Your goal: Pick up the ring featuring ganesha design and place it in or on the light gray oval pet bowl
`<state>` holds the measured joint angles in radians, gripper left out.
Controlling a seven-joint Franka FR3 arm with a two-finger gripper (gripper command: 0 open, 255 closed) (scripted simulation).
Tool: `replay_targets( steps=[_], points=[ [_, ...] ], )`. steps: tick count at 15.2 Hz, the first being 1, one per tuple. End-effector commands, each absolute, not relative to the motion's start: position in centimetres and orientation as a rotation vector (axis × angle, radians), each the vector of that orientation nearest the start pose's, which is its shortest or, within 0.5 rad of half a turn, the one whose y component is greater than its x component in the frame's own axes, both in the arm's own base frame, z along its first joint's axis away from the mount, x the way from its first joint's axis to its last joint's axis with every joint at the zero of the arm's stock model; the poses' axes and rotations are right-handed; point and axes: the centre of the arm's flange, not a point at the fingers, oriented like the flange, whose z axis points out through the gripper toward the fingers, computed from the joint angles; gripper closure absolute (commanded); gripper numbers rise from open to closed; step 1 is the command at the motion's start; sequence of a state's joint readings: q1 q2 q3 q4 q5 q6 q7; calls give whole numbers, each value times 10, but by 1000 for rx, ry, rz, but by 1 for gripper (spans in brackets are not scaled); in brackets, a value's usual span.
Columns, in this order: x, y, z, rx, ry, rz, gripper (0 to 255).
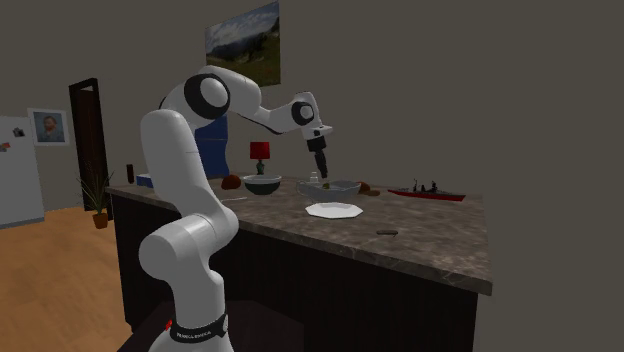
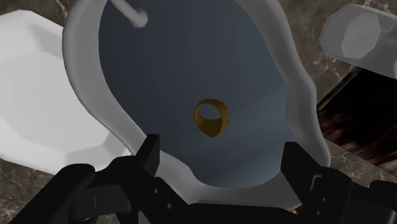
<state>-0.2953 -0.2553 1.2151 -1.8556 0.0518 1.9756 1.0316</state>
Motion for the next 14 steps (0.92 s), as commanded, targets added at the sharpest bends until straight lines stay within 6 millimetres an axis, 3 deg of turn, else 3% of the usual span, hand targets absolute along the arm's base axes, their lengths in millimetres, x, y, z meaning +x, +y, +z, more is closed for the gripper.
replay_targets(
  steps=[1, 2, 6, 14],
  points=[
    [293, 475, 568, -3040, 172, -421, 0],
    [293, 475, 568, -3040, 172, -421, 0],
    [279, 472, 616, -3040, 172, -421, 0],
    [279, 472, 616, -3040, 172, -421, 0]
  ],
)
